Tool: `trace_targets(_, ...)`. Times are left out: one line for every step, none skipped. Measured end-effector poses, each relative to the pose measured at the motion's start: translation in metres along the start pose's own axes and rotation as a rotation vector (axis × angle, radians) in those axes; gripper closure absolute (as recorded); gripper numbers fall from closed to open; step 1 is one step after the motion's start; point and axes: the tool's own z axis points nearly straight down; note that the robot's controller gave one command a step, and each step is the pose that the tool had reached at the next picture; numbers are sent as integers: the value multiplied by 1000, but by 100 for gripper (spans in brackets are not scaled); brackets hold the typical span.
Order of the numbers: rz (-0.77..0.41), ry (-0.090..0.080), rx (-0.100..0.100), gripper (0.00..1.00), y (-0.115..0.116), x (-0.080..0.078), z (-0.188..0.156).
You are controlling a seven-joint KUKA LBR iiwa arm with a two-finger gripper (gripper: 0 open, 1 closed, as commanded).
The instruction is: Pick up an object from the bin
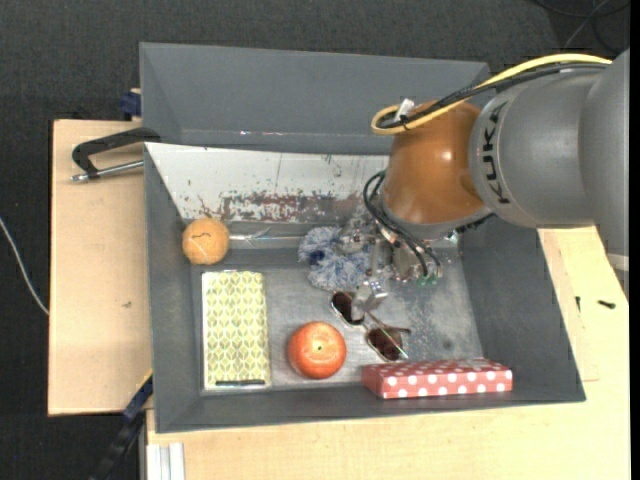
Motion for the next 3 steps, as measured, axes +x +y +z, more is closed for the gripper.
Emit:
trace_targets(0,-22,4,100,3,-1,1)
trace_targets(0,-22,4,100,3,-1,1)
trace_targets(9,0,2,100,2,0,-28)
